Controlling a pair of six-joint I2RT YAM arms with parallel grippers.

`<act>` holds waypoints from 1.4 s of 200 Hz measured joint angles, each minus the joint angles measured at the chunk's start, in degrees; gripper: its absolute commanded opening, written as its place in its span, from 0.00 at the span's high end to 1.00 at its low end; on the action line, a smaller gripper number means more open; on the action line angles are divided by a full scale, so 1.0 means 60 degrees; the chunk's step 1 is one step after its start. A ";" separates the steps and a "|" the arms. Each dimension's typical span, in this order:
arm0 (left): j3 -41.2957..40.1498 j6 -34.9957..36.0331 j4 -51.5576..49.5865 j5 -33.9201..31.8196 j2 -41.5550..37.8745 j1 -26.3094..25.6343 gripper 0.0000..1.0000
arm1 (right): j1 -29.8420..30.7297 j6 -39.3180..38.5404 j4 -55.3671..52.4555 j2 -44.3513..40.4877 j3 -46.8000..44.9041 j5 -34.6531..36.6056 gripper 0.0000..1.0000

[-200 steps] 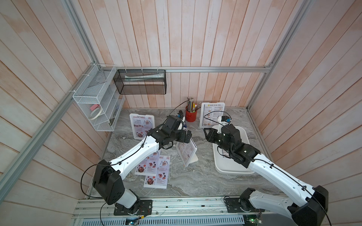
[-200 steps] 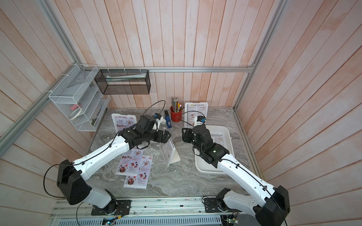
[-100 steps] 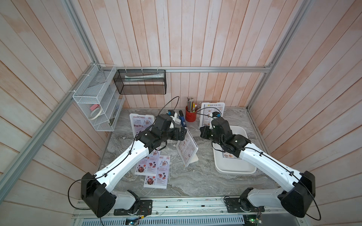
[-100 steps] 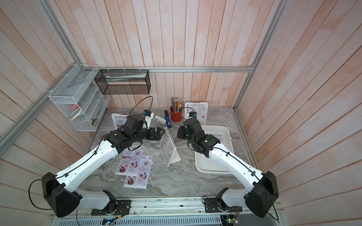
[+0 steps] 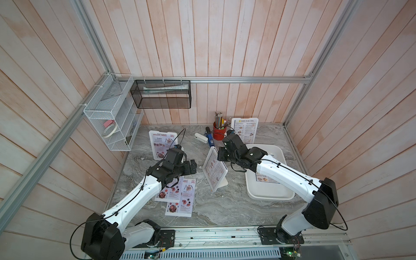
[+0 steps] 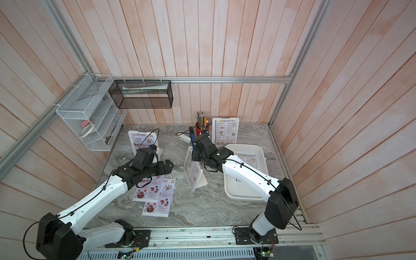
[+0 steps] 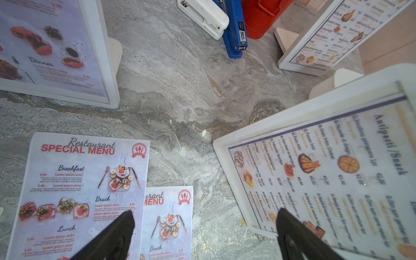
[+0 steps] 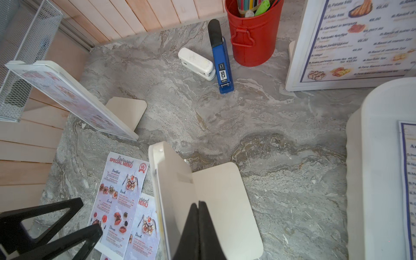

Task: Replace the menus in the menu holders
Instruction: Insert the menu into the menu holder.

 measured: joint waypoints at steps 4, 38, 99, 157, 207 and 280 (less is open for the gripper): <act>0.0000 -0.0011 0.0018 0.0000 -0.0022 0.0004 0.00 | 0.0015 0.0000 -0.0025 0.0000 0.0022 0.0000 0.95; 0.0000 -0.0029 0.0069 0.0004 -0.0073 0.0022 0.00 | 0.0197 0.0004 -0.0160 0.0000 0.0266 0.0007 0.95; 0.0004 -0.0033 0.0135 0.0171 -0.0076 0.0036 0.00 | 0.0430 0.0007 -0.0266 0.0000 0.0302 0.0011 0.94; 0.0044 -0.0033 0.0117 0.0259 -0.0080 0.0044 0.00 | 0.0433 0.0004 -0.0594 0.0018 0.0426 0.0426 0.92; 0.0273 -0.0025 0.0091 0.0251 -0.0168 0.0044 0.00 | 0.0521 -0.0226 -0.1625 0.0437 0.1894 0.1315 0.93; 0.0277 0.0000 -0.0044 0.0211 -0.0331 0.0189 0.00 | 0.0918 -0.0517 -0.3002 0.1552 0.2459 0.2368 0.94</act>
